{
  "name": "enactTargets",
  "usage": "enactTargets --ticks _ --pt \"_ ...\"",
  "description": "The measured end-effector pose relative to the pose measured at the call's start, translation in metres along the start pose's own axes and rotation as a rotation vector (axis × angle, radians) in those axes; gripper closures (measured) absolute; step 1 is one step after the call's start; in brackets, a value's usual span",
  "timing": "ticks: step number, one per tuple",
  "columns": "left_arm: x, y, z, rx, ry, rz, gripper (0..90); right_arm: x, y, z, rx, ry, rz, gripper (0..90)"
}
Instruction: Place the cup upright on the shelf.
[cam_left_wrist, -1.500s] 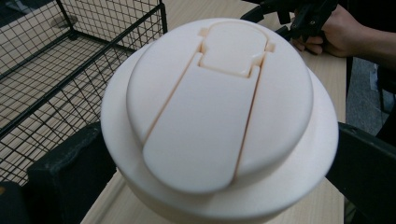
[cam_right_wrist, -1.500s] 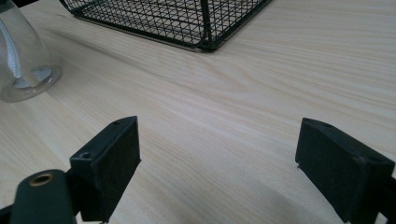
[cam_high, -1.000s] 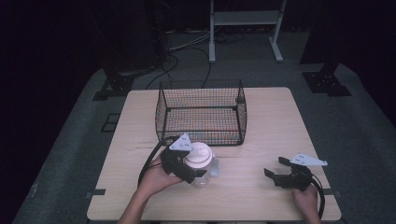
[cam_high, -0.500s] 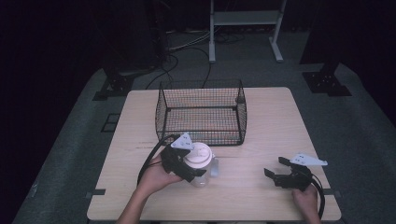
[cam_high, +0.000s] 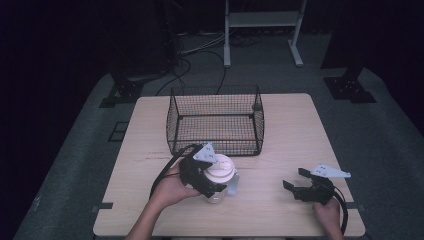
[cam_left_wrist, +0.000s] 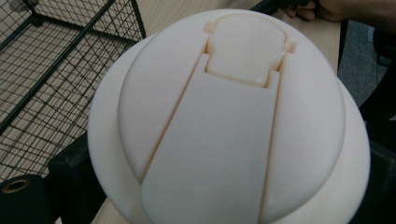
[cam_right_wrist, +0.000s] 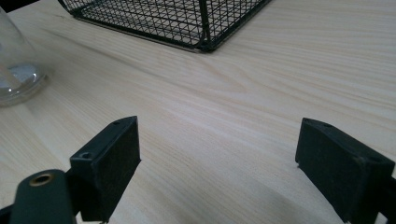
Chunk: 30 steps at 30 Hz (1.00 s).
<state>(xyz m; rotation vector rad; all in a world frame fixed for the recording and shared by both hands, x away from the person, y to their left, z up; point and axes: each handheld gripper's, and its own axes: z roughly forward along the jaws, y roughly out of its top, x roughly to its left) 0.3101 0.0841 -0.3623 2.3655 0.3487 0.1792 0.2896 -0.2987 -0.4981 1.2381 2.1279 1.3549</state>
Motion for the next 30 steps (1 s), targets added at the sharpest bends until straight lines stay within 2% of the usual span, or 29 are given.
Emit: enactTargets --ticks 5,15,21,24,30 --pt "-0.001 0.015 -0.001 -0.001 0.0 0.027 5.5 0.0 0.0 0.0 -0.002 0.001 0.002 12.9" --pt "0.002 0.036 -0.006 -0.007 0.016 0.031 5.5 0.0 0.0 0.0 -0.002 0.0 0.003 12.9" --pt "0.007 0.048 -0.01 0.004 0.019 0.036 5.5 0.0 0.0 0.0 -0.004 0.0 0.005 12.9" --pt "0.008 0.061 -0.016 0.013 0.028 0.05 5.5 0.0 0.0 -0.001 -0.004 0.001 0.006 12.9" --pt "0.009 0.074 -0.022 0.025 0.032 0.064 5.5 0.0 0.0 -0.001 -0.008 0.005 0.007 12.9"
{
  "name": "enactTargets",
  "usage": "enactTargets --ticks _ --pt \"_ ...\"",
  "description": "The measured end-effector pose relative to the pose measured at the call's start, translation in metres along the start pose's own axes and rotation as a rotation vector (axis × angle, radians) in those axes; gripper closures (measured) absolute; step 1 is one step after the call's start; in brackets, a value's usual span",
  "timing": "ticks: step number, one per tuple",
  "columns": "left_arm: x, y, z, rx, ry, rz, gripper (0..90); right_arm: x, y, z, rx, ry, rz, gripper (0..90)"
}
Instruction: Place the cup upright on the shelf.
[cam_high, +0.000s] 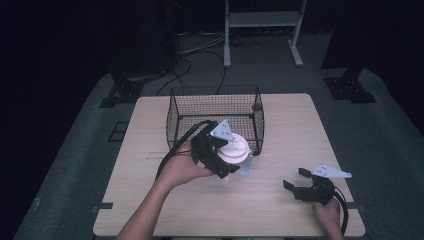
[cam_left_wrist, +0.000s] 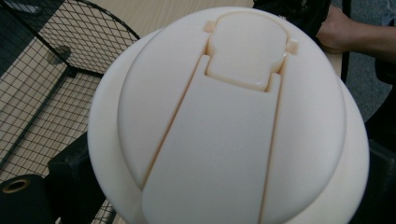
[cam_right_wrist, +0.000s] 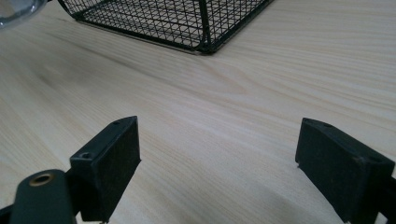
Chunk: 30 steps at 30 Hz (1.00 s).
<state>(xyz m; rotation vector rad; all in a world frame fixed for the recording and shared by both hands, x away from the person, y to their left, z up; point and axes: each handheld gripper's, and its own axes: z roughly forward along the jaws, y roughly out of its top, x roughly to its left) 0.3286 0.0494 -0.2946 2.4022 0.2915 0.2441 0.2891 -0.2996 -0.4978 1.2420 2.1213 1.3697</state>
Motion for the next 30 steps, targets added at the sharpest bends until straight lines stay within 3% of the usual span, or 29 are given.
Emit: enactTargets --ticks 6,15,22,30 --pt "-0.002 0.015 -0.008 0.017 0.011 0.032 5.5 -0.001 0.0 -0.001 -0.01 0.006 0.01 12.9" --pt "0.002 0.03 -0.026 0.009 0.016 0.042 5.5 -0.003 0.0 -0.001 -0.018 0.003 0.017 12.9" --pt "0.01 0.034 -0.038 0.013 0.021 0.018 5.5 -0.002 0.0 -0.001 -0.012 0.003 0.017 12.9" --pt "0.028 0.042 -0.049 0.012 0.025 -0.011 5.5 -0.002 0.0 -0.001 -0.011 0.004 0.02 12.9"
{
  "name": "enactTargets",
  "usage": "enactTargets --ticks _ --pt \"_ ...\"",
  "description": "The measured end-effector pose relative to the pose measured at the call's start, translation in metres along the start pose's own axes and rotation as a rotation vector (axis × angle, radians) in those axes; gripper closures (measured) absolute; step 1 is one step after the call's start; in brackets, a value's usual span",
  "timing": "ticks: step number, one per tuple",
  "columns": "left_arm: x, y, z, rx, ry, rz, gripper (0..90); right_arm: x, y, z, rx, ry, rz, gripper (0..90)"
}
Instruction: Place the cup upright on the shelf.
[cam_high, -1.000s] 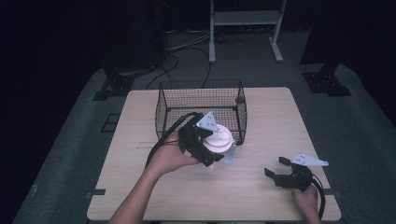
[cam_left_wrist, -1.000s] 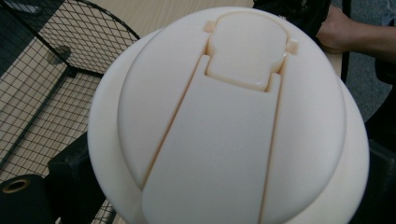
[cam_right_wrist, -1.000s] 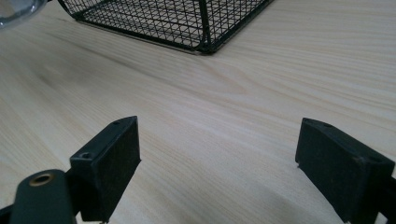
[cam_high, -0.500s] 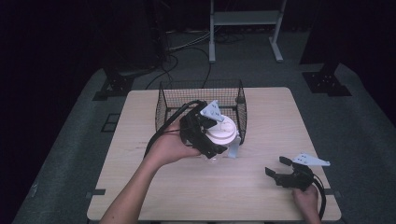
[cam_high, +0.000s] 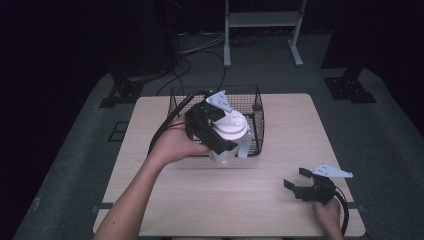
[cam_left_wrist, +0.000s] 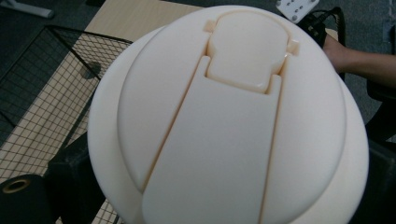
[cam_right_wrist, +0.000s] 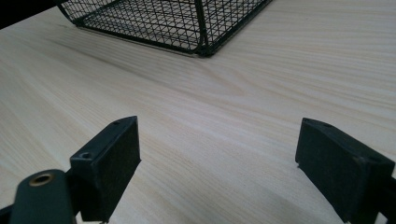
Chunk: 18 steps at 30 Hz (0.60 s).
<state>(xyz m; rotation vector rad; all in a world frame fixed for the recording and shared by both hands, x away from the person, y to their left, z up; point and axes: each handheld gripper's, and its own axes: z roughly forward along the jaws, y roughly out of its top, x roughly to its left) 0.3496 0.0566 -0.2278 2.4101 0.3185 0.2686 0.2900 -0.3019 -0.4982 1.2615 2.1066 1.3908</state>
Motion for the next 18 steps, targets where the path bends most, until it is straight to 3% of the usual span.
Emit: enactTargets --ticks 11,14,18 --pt "0.037 0.008 -0.01 0.036 0.072 -0.047 5.5 0.0 0.0 0.0 0.003 0.005 -0.005 12.9" --pt "0.048 0.007 -0.011 0.03 0.097 -0.068 5.5 0.0 0.0 0.0 0.002 0.005 -0.004 12.9" --pt "0.061 0.006 -0.011 0.021 0.1 -0.097 5.5 -0.001 0.0 0.0 -0.001 0.006 0.0 12.9"
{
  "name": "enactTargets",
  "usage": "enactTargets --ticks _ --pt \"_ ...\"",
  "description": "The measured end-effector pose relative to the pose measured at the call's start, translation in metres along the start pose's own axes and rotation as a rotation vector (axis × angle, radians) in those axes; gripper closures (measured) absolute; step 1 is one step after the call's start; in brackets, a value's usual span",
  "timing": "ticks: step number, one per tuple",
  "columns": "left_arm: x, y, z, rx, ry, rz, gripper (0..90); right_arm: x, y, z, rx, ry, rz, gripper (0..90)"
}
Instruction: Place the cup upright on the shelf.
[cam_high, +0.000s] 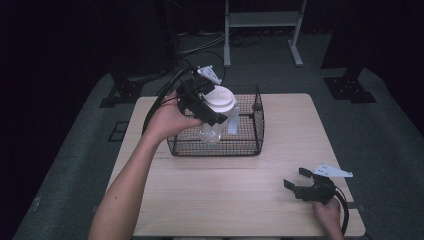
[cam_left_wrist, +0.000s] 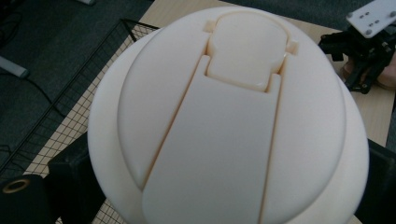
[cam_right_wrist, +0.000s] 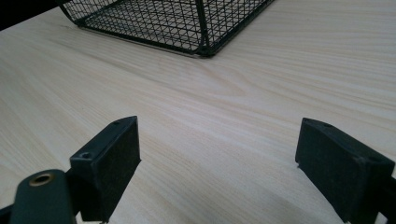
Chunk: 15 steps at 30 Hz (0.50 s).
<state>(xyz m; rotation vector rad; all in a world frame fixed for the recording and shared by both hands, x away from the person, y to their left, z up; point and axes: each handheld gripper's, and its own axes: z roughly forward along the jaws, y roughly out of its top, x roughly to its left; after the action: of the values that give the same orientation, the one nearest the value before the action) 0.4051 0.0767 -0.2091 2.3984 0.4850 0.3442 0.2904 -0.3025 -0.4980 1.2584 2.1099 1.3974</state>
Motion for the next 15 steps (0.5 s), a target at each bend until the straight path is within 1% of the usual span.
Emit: enactTargets --ticks 4,5,7,12,13,15 --pt "0.016 0.001 0.0 -0.01 0.017 -0.035 5.5 0.0 0.0 0.0 0.002 0.003 0.004 12.9" --pt "0.016 0.001 0.0 -0.01 0.017 -0.035 5.5 0.0 0.0 0.0 0.002 0.003 0.004 12.9" --pt "0.021 0.002 0.001 -0.014 0.024 -0.042 5.5 -0.001 0.0 0.0 0.001 0.004 0.005 12.9" --pt "0.031 0.003 0.01 0.01 0.042 -0.062 5.5 -0.001 0.0 0.0 -0.003 0.011 0.002 12.9" --pt "0.035 0.003 0.013 0.013 0.05 -0.069 5.5 -0.001 0.0 0.0 -0.004 0.015 0.001 12.9" --pt "0.04 0.002 0.017 0.016 0.053 -0.084 5.5 -0.002 0.0 -0.001 -0.004 0.016 0.003 12.9"
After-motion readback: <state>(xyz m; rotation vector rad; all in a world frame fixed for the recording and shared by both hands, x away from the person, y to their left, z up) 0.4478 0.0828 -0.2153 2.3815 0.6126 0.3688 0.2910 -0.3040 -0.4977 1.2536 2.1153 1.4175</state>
